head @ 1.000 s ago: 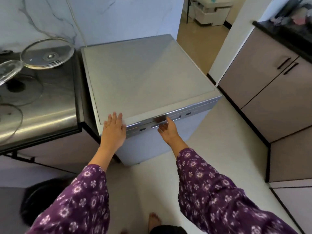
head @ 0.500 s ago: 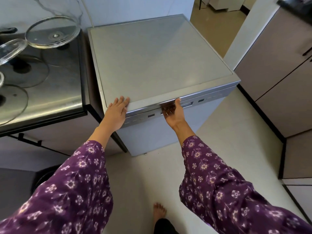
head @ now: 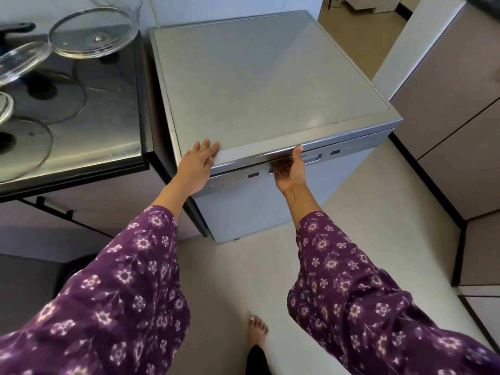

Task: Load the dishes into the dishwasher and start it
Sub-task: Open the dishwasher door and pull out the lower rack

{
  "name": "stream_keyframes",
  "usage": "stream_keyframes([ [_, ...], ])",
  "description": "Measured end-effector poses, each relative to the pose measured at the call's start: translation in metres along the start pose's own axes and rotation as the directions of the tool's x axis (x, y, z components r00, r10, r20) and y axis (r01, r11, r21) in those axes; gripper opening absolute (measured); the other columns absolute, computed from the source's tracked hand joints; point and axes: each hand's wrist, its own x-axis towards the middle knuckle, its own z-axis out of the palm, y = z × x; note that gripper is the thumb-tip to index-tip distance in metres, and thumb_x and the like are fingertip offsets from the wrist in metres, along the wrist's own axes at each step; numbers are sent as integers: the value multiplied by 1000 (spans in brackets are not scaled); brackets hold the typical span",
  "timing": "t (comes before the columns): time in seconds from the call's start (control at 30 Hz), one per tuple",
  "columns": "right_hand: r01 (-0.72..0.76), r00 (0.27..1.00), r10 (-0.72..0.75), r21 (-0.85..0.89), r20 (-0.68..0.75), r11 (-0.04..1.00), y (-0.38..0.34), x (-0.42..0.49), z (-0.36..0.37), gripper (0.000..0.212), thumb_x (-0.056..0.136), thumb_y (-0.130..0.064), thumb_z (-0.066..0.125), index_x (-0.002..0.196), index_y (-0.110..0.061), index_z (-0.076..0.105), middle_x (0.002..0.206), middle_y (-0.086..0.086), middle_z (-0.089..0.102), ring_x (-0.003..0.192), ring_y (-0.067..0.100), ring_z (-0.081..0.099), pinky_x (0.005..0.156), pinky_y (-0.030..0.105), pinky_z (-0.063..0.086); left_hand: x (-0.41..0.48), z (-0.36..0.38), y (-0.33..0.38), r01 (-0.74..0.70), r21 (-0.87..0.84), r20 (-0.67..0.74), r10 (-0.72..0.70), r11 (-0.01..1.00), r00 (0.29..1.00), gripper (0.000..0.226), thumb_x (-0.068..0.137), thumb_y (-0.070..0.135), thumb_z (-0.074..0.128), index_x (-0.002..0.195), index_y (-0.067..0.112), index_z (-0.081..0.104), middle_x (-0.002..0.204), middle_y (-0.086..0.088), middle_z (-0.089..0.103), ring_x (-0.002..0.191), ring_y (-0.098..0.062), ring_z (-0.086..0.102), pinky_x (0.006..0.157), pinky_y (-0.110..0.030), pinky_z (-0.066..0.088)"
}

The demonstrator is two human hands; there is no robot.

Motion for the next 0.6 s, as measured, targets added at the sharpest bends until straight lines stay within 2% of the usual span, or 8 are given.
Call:
stream_keyframes([
  [0.1,12,1000,-11,37,-26,999,1,-2,3,49,89,-46,57,121,-9,53,95,8,60,84,23,59,93,36,47,1,-2,0,1,-1,12,-1,1000,1000,46,104,16,23,150,22,19,159,-6,7,146,-24,-1,116,-34,0],
  [0.2,5,997,-5,-6,-77,1000,2,-5,2,43,84,-44,66,110,-11,59,101,7,64,92,24,61,90,37,52,0,0,0,0,-13,4,0,1000,1000,46,104,16,23,150,22,19,159,-5,7,146,-23,-1,116,-33,-1],
  [0.3,1,997,-6,-63,-83,998,4,-17,-15,40,84,-35,69,114,-10,58,95,7,64,81,22,63,62,30,55,-1,1,1,0,-15,2,0,1000,1000,46,104,17,24,150,21,19,158,-6,8,146,-24,0,116,-34,0],
  [0.37,1,1000,-2,-58,-27,998,4,-28,-32,32,90,-34,61,111,-11,55,90,6,63,74,19,63,54,28,52,-2,0,3,0,-1,-4,0,1000,1000,46,104,17,24,150,21,19,158,-7,8,146,-24,1,116,-34,0],
  [0.47,1,1000,-1,4,15,1000,3,-42,-54,36,94,-31,55,123,-9,53,100,8,64,86,19,64,64,27,56,-4,1,3,-5,6,-3,5,1000,1000,46,104,17,24,150,21,20,158,-6,8,146,-25,1,116,-35,0],
  [0.6,2,999,-3,-15,-51,1000,9,-64,-77,42,92,-24,59,128,-3,53,109,10,65,92,20,65,71,29,57,-5,0,4,-7,18,9,7,1000,1000,46,105,19,23,151,20,19,158,-7,7,146,-25,0,117,-36,0],
])
